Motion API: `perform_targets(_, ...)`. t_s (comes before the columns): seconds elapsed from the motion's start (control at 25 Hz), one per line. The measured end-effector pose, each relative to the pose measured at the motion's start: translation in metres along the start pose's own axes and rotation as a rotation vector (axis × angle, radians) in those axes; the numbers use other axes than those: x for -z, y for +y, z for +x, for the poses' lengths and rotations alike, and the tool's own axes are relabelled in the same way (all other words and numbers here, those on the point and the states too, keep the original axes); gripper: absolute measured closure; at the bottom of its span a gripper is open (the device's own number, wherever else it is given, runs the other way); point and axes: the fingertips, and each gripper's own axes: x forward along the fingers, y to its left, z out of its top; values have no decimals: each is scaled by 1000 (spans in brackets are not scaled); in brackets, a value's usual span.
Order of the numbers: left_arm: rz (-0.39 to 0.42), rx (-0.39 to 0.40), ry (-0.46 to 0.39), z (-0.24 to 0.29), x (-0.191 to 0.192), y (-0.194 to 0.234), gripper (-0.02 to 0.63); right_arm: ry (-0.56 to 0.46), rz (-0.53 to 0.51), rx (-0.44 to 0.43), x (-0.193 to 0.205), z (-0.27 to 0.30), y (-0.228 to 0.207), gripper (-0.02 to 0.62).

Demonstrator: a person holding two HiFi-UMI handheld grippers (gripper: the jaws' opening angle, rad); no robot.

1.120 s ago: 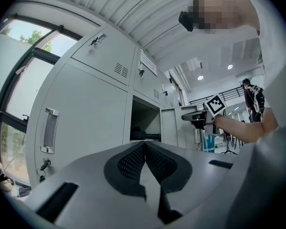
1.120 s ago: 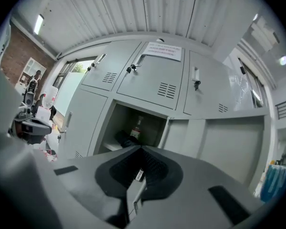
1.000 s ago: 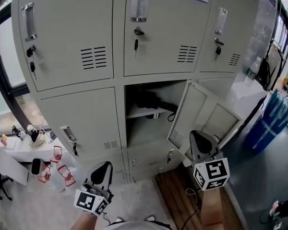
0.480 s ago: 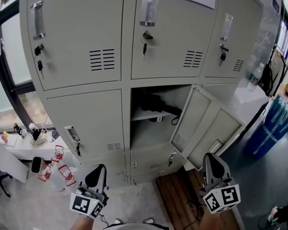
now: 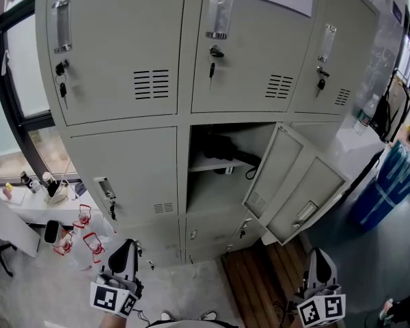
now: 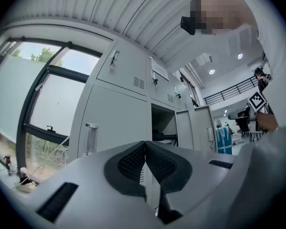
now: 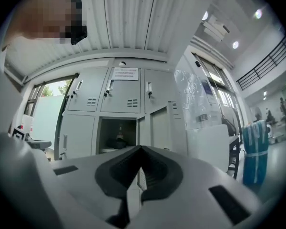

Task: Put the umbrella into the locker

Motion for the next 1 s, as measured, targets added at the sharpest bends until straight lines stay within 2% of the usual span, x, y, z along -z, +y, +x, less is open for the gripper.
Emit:
perform_targets(0.48, 9, 12, 35, -13, 4, -9, 584, 41, -40, 112, 11, -34, -23, 578)
perform_targets(1.0, 1, 15, 26, -21, 2, -3, 584, 75, -74, 91, 15, -31, -8, 578)
